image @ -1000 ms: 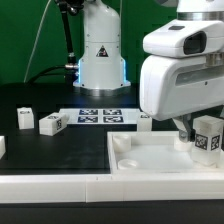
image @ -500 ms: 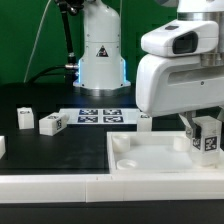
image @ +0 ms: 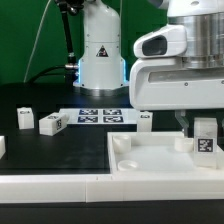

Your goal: Assemble one leg

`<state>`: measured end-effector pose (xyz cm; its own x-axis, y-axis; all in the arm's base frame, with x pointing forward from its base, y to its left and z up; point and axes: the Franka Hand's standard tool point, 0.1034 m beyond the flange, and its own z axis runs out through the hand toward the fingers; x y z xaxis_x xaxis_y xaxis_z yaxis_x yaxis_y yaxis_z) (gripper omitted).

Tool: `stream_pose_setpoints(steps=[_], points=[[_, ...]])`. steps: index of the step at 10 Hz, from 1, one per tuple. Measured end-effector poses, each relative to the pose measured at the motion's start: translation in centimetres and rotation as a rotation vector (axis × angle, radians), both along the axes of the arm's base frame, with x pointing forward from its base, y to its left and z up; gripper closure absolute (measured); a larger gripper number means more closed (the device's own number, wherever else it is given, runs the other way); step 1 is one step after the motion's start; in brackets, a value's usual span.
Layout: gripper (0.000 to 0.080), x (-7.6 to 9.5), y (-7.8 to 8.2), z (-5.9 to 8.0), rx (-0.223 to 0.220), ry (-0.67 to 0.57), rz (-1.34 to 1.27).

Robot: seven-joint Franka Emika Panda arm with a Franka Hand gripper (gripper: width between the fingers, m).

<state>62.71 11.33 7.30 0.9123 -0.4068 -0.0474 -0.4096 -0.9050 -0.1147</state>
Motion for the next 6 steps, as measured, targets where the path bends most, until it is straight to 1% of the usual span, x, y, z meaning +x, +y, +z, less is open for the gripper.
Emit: stream_pose_setpoints(steps=[1,5,6], points=[[0.0509,0.0,0.0,-0.01,0.001,0.01,-0.081],[0.0509,-0.11,0.2,-0.1,-0.002,0.067,-0.605],[0.0509,-0.11,0.15,-0.09,0.005,0.078,-0.655]])
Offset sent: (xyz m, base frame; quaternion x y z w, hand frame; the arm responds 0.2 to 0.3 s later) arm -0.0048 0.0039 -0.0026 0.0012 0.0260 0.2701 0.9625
